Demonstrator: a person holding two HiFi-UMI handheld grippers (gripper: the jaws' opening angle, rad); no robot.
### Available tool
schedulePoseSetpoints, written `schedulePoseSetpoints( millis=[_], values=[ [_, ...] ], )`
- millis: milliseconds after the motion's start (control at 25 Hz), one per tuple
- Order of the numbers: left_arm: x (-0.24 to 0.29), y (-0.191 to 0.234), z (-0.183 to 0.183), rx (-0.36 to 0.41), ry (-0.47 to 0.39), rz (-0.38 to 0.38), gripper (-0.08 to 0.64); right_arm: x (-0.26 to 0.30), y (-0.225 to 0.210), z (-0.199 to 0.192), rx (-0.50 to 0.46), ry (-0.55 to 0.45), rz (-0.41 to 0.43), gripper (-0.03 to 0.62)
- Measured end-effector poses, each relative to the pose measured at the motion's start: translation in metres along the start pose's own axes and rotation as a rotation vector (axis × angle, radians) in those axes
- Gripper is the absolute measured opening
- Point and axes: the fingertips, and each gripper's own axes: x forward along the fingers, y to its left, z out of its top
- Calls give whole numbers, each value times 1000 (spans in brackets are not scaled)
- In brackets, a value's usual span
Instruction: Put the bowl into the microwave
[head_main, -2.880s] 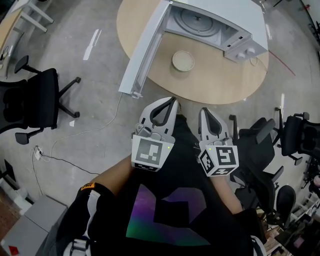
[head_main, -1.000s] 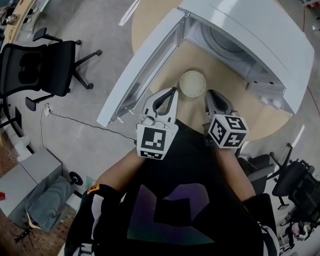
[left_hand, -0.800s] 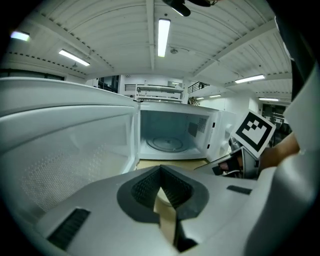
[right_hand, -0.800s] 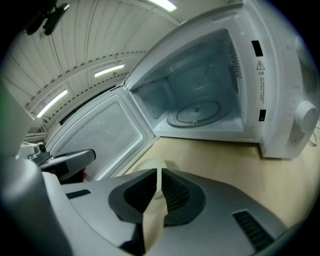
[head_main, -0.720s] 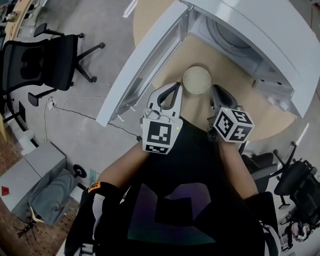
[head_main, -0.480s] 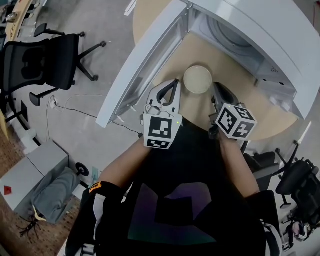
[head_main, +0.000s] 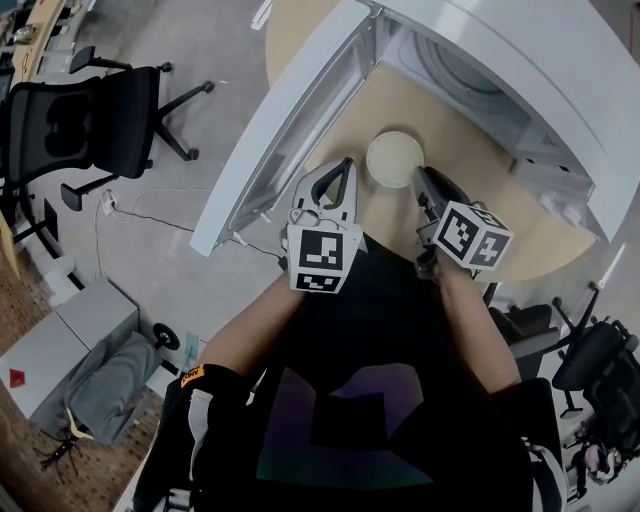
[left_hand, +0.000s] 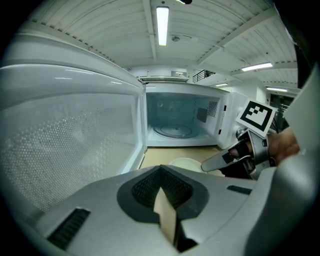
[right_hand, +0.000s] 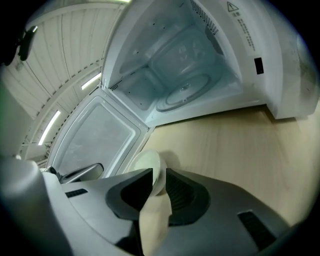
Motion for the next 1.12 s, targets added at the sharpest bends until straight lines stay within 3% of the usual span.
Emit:
schedulePoseSetpoints(
  millis=[560, 1120],
  values=[
    [-2, 3, -8, 7, 36, 16, 44, 12, -3, -3, 223, 11, 99, 66],
    [-11, 5, -15, 7, 35, 18, 44, 4, -5, 2, 308, -39, 100, 49]
  ],
)
